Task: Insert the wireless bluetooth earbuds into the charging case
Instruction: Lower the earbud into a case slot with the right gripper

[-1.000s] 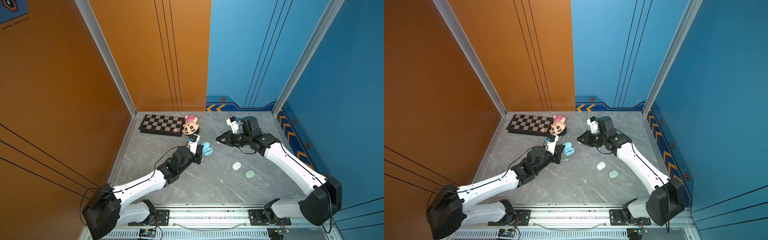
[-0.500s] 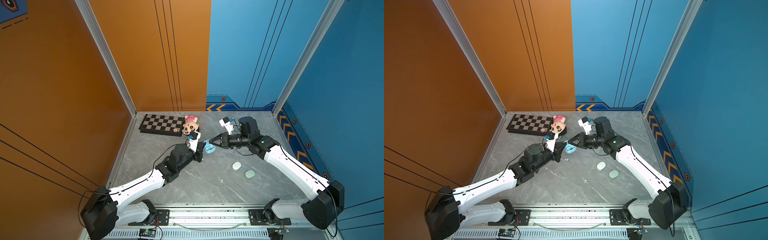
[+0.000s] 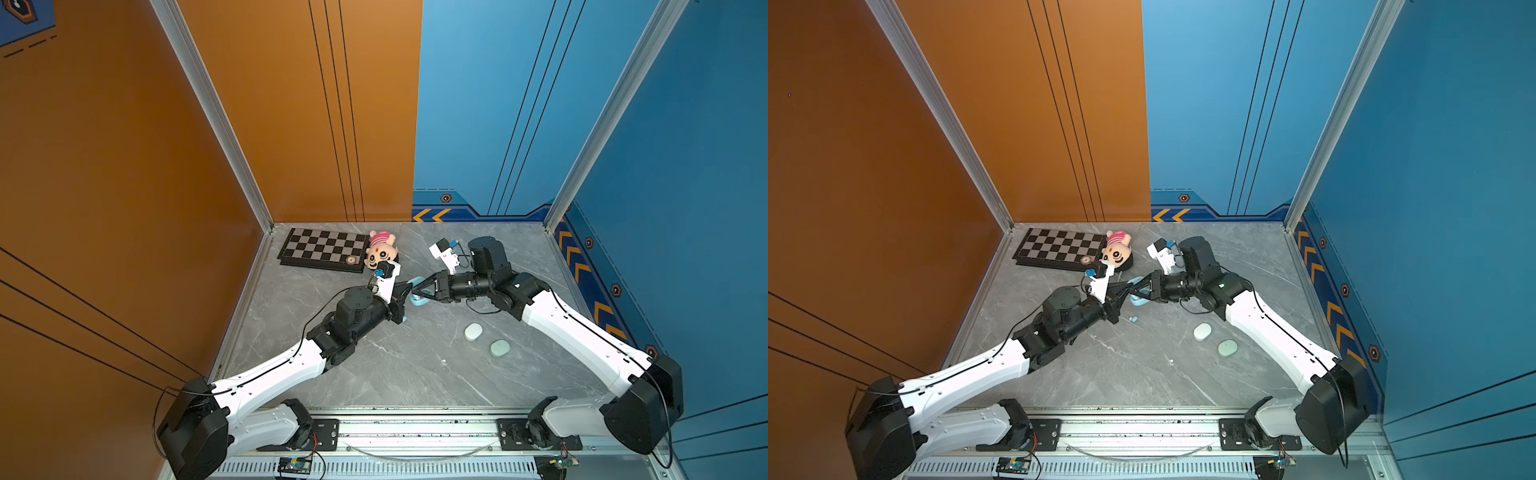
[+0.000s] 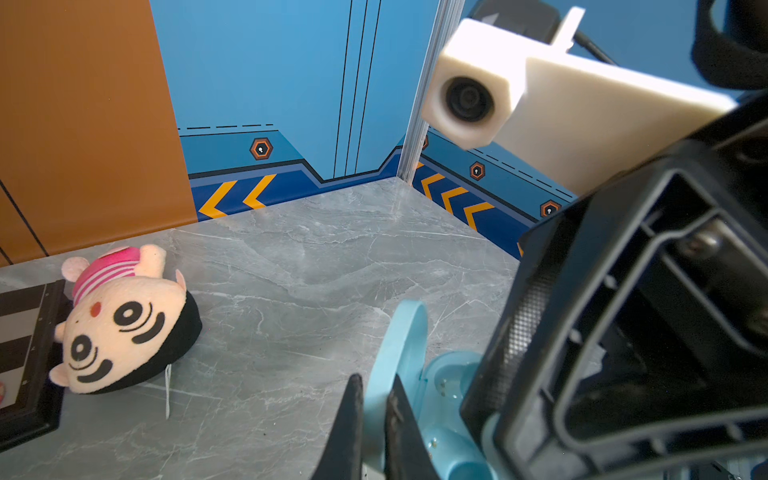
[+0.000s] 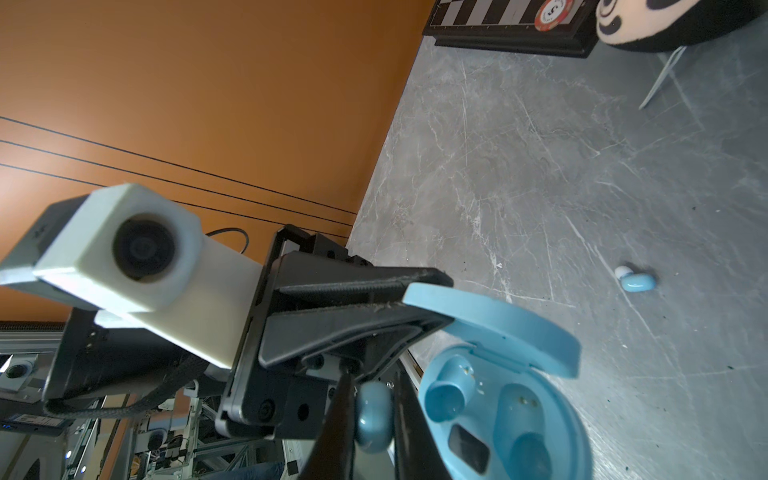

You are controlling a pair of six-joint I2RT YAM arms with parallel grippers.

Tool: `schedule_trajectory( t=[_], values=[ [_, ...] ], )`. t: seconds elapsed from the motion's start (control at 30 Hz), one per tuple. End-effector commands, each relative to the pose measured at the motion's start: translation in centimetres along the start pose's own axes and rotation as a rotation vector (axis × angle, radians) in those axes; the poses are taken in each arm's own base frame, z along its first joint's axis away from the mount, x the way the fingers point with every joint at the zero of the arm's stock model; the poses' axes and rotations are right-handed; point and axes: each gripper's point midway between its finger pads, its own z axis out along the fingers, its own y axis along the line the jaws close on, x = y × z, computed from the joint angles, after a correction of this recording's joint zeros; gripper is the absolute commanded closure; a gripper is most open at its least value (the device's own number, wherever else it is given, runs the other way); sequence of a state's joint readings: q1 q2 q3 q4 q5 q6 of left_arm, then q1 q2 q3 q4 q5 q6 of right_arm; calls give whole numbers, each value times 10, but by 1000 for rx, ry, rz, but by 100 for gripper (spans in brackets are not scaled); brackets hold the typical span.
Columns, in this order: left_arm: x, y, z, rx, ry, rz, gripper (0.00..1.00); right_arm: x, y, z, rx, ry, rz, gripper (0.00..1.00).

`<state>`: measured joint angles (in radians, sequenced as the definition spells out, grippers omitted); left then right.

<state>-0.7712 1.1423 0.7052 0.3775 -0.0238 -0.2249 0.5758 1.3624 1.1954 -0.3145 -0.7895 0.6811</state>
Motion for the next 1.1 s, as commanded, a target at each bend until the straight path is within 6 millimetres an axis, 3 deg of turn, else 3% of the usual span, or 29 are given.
schedule_trajectory(
  t=[0.0,0.43,0.8,1.07],
  values=[
    [-30,-8,-5,37,-75,19,100,6,-9,4,23,24,-13,89],
    [-36,-10,-7,42,-89,19,100,5,-25,10,77,20,-21,89],
    [-37,-7,-7,33,-92,24,100,6,-31,1,129,12,-55,71],
    [-38,-6,-6,31,-92,31,100,0,-24,-4,133,-9,-75,68]
  ],
)
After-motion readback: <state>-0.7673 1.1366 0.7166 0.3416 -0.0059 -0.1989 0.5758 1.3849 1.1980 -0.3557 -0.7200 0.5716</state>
